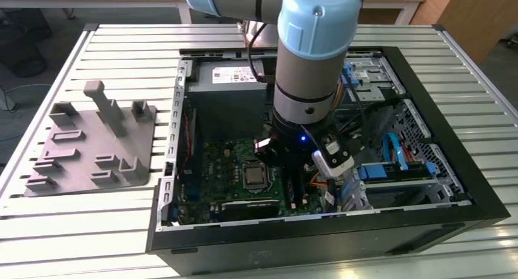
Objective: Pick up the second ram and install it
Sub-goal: 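Insert the second ram into the second slot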
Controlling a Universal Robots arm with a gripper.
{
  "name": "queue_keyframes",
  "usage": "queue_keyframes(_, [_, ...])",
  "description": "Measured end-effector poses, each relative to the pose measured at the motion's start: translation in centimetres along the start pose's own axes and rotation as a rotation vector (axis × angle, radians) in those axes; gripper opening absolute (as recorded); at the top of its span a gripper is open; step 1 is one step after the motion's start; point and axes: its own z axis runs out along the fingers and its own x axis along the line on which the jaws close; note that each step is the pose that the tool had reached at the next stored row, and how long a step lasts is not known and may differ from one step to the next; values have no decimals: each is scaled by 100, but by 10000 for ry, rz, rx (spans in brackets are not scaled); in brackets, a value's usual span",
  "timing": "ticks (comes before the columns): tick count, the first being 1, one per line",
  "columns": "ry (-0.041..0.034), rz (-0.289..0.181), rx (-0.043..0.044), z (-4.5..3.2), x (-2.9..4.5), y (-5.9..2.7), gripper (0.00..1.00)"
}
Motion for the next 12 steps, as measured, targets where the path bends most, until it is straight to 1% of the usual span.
queue_keyframes(4, [0, 1, 2, -180, -4, 2, 27])
queue_keyframes(7, [0, 1, 2, -320, -8, 21, 26])
queue_keyframes(9, [-1, 0, 1, -408, -10, 26, 13])
queue_keyframes(11, [-1, 1, 1, -498, -12, 28, 13])
queue_keyframes(12, [-2, 1, 0, -543, -13, 27, 10])
